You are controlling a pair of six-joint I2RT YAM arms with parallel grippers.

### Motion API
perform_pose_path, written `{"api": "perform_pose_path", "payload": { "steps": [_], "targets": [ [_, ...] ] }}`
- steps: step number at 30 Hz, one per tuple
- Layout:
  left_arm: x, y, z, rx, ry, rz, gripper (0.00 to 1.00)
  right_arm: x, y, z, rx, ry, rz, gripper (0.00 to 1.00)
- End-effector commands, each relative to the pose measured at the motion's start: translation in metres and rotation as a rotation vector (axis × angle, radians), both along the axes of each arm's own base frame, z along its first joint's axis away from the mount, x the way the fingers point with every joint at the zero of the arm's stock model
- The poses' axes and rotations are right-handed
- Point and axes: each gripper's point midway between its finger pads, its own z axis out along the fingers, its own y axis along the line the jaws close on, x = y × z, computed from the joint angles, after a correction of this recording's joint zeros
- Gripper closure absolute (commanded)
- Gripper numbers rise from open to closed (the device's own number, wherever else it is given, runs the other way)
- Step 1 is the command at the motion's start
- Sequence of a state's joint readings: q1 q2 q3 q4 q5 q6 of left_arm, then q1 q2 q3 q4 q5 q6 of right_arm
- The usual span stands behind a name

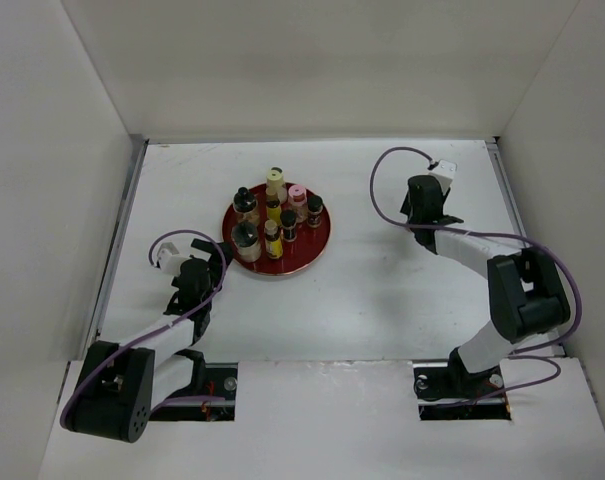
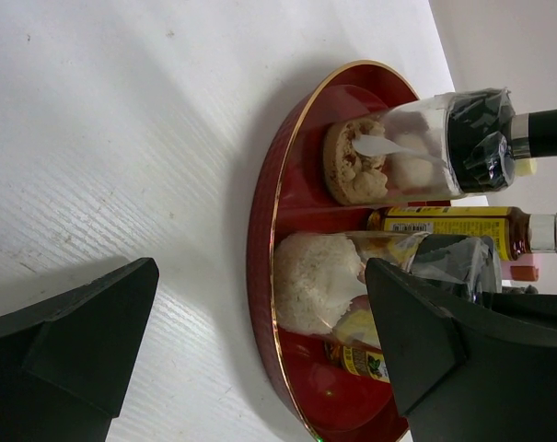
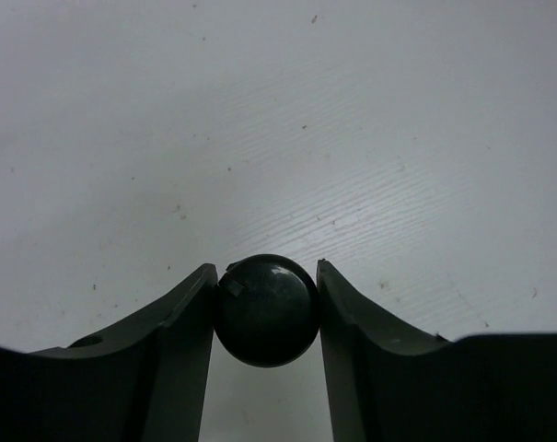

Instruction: Organize the condiment bottles

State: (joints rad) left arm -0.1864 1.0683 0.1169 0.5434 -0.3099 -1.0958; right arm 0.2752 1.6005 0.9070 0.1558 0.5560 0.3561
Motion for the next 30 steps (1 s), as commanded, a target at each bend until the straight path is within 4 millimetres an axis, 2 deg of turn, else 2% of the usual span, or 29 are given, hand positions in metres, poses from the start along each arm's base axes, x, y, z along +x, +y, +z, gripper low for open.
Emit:
{"api": "perform_pose_path", "payload": {
  "steps": [1, 2, 4, 7, 11, 15, 17, 22, 26, 30],
  "targets": [
    [0.010, -0.001, 0.019, 0.006, -0.067, 0.002, 0.00, 0.009, 0.002, 0.018, 0.022, -0.068, -0.006, 0.62],
    [0.010, -0.001, 0.019, 0.007, -0.065, 0.003, 0.00, 0.009, 0.003, 0.025, 0.030, -0.089, -0.003, 0.65],
    [0.009, -0.001, 0.017, 0.001, -0.063, 0.002, 0.00, 0.002, 0.026, 0.043, 0.052, -0.134, 0.054, 0.68],
    [0.010, 0.000, 0.023, 0.009, -0.077, 0.008, 0.00, -0.014, 0.080, 0.074, 0.098, -0.203, 0.210, 0.68],
    [0.009, 0.002, 0.024, 0.016, -0.083, 0.013, 0.00, -0.038, 0.154, 0.103, 0.156, -0.252, 0.402, 0.68],
    [0.009, 0.003, 0.025, 0.022, -0.086, 0.016, 0.00, -0.057, 0.211, 0.124, 0.202, -0.289, 0.528, 0.68],
    [0.008, 0.002, 0.024, 0.019, -0.082, 0.012, 0.00, -0.063, 0.236, 0.127, 0.216, -0.292, 0.577, 0.68],
    [0.008, 0.002, 0.026, 0.017, -0.090, 0.009, 0.00, -0.062, 0.291, 0.106, 0.189, -0.247, 0.668, 0.68],
    [0.007, 0.005, 0.030, 0.018, -0.100, 0.021, 0.00, -0.056, 0.311, 0.089, 0.148, -0.224, 0.685, 0.68],
    [0.005, 0.007, 0.033, 0.018, -0.106, 0.024, 0.00, -0.054, 0.316, 0.070, 0.110, -0.192, 0.677, 0.67]
  ]
}}
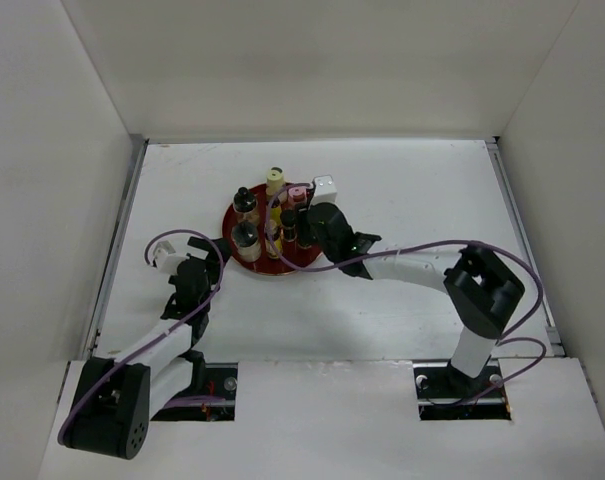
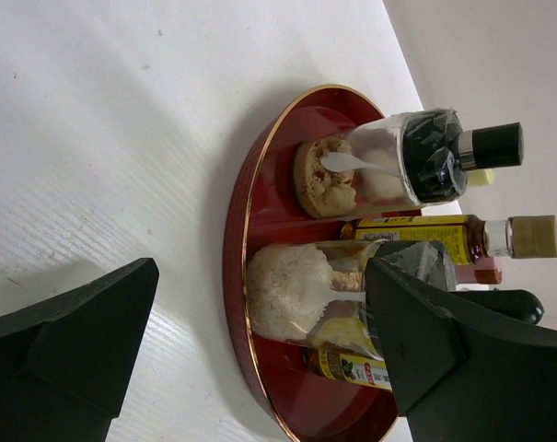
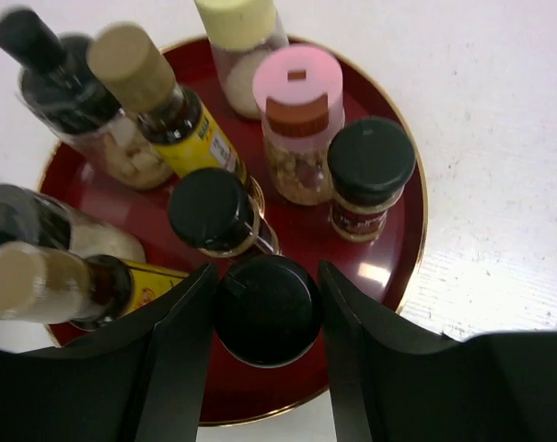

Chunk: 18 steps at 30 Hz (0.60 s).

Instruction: Organize the condiment bottles

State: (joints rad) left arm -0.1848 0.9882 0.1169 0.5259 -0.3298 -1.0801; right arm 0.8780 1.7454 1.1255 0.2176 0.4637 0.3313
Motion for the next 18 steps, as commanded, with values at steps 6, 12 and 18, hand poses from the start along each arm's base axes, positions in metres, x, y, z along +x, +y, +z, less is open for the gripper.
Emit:
{"api": "perform_pose_path", "payload": {
  "steps": [6, 12, 18],
  "targets": [
    [0.004, 0.000, 0.012, 0.010, -0.036, 0.001, 0.00, 0.010, 0.012, 0.007, -0.021, -0.069, -0.036, 0.67],
    [0.005, 0.001, 0.012, 0.011, -0.034, 0.006, 0.00, 0.008, 0.013, -0.008, -0.034, -0.051, -0.043, 0.54],
    [0.005, 0.002, 0.010, 0.015, -0.028, 0.011, 0.00, 0.003, 0.010, -0.004, -0.023, -0.055, -0.040, 0.37]
  ]
}}
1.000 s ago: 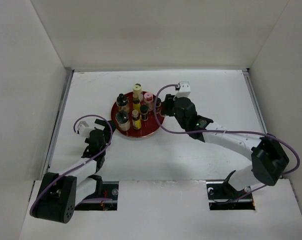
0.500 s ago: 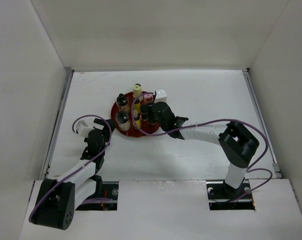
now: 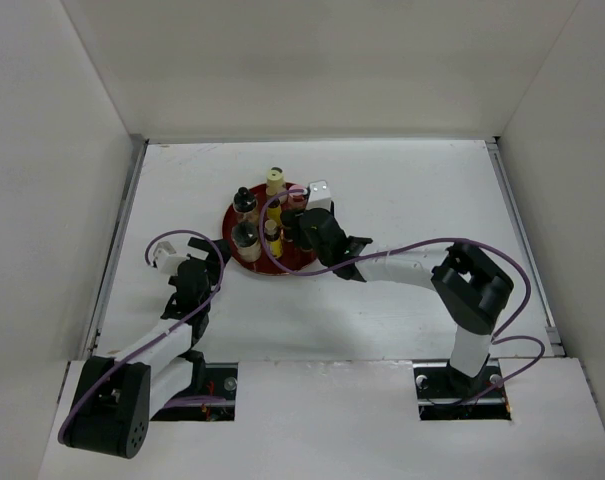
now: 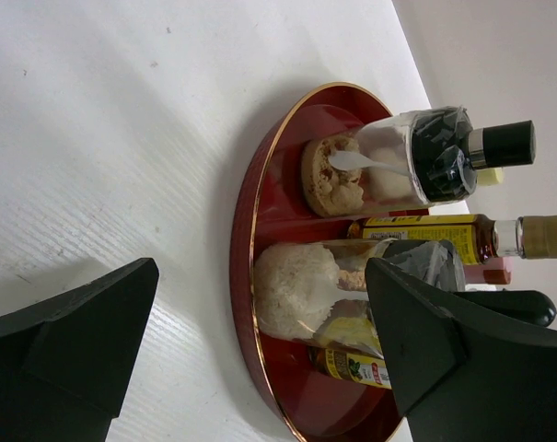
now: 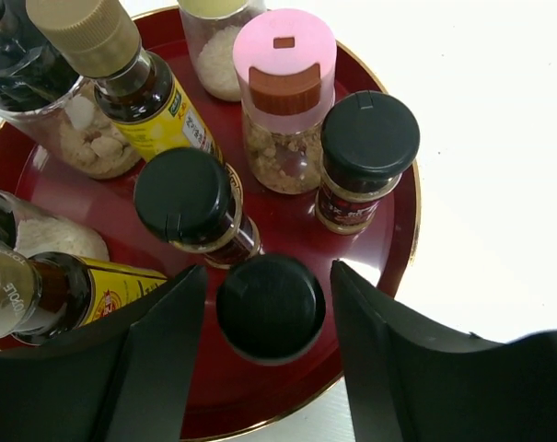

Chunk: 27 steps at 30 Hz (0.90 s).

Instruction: Organize the condiment bottles

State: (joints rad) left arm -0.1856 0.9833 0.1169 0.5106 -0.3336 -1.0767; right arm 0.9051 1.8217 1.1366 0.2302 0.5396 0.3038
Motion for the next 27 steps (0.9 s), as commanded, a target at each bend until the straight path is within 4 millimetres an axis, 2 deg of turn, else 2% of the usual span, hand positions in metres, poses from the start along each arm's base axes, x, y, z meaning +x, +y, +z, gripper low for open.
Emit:
{"api": "perform_pose_path", "payload": {
  "steps": [1, 6, 12, 13, 14, 15, 18, 22, 27],
  "targets": [
    [0.007, 0.001, 0.013, 0.010, -0.040, 0.012, 0.00, 0.001, 0.007, 0.026, 0.066, -0.060, -0.006, 0.35],
    [0.008, -0.002, 0.013, 0.007, -0.038, -0.001, 0.00, -0.005, 0.000, 0.050, 0.099, -0.099, -0.004, 0.24],
    [0.007, 0.001, 0.013, 0.027, -0.025, 0.004, 0.00, -0.022, -0.009, 0.100, 0.171, -0.178, 0.019, 0.19],
    [0.008, 0.002, 0.013, 0.031, -0.022, 0.011, 0.00, -0.026, -0.013, 0.107, 0.179, -0.193, 0.019, 0.15],
    [0.008, 0.003, 0.013, 0.034, -0.019, 0.015, 0.00, -0.027, -0.018, 0.114, 0.187, -0.209, 0.012, 0.03],
    [0.008, 0.002, 0.014, 0.038, -0.018, 0.009, 0.00, -0.029, -0.025, 0.120, 0.187, -0.224, 0.003, 0.00],
    [0.007, 0.003, 0.016, 0.060, -0.015, 0.005, 0.00, -0.034, -0.053, 0.132, 0.186, -0.271, -0.071, 0.00],
    [0.004, 0.009, 0.011, 0.086, 0.044, 0.021, 0.00, -0.038, -0.090, 0.124, 0.167, -0.291, -0.177, 0.00],
    [-0.001, 0.008, -0.003, 0.080, 0.110, 0.013, 0.00, -0.031, -0.138, 0.080, 0.141, -0.256, -0.329, 0.00]
  ]
}}
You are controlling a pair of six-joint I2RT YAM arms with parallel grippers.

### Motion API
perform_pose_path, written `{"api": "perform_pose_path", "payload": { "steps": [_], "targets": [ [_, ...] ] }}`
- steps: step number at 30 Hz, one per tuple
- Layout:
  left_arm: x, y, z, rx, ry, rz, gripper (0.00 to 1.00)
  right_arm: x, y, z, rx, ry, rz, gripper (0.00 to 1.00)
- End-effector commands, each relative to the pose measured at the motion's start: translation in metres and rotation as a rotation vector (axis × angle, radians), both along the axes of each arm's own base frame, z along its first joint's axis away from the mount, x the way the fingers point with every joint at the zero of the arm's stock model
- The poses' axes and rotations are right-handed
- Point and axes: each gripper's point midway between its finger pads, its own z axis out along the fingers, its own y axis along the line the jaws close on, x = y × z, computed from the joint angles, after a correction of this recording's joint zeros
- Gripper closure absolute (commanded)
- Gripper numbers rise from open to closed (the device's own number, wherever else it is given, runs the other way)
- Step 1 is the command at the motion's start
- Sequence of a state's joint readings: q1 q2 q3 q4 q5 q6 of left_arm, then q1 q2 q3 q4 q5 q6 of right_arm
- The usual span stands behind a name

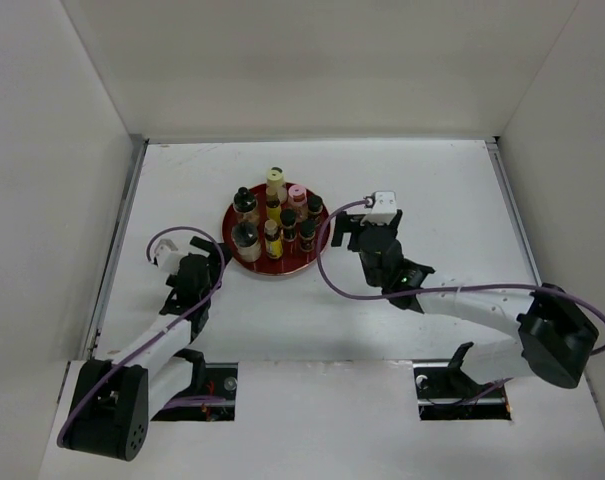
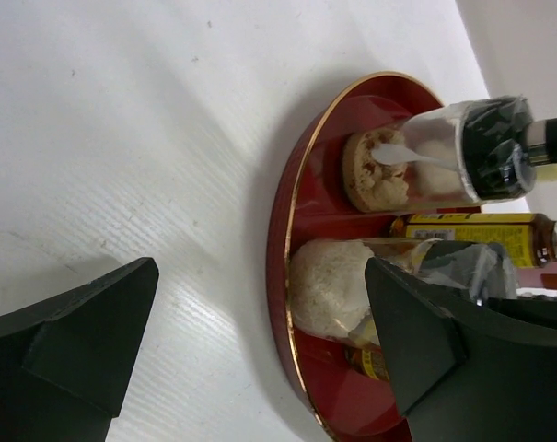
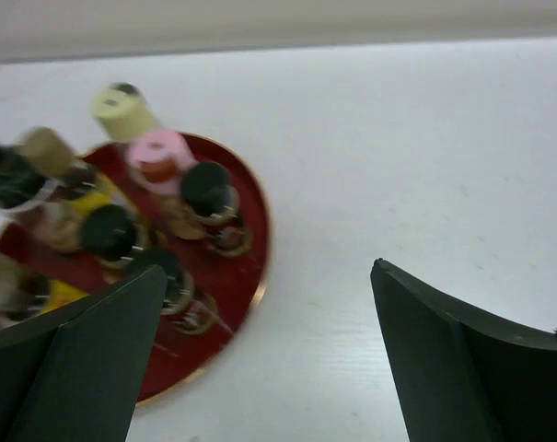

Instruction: Organize the condiment bottles

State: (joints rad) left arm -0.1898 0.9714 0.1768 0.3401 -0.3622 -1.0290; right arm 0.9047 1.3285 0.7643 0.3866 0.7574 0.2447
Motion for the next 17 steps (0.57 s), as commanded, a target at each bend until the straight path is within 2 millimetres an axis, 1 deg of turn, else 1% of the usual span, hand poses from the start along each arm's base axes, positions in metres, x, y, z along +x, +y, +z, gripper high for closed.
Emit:
{"api": "perform_pose_path", "payload": {
  "steps": [1, 3, 5, 7, 11, 13, 17],
  "targets": [
    [0.001, 0.003, 0.006, 0.007, 0.014, 0.009, 0.00, 0.013, -0.037, -0.018, 0.037, -0.001, -0.153, 0.00],
    [-0.002, 0.004, 0.005, 0.012, 0.029, 0.011, 0.00, 0.018, -0.047, -0.028, 0.044, 0.017, -0.185, 0.00],
    [-0.004, 0.005, 0.008, 0.024, 0.043, 0.008, 0.00, 0.019, -0.049, -0.032, 0.052, 0.025, -0.188, 0.00],
    [-0.005, 0.012, 0.014, 0.046, 0.049, 0.019, 0.00, 0.017, -0.046, -0.028, 0.068, 0.019, -0.165, 0.00],
    [-0.010, 0.026, 0.039, 0.056, -0.007, 0.050, 0.00, 0.017, -0.042, -0.023, 0.096, 0.000, -0.143, 0.00],
    [-0.013, 0.029, 0.051, 0.066, -0.028, 0.053, 0.00, 0.017, -0.043, -0.023, 0.093, 0.001, -0.143, 0.00],
    [-0.016, 0.031, 0.063, 0.100, -0.014, 0.050, 0.00, 0.015, -0.039, -0.021, 0.095, -0.005, -0.126, 0.00]
  ]
}}
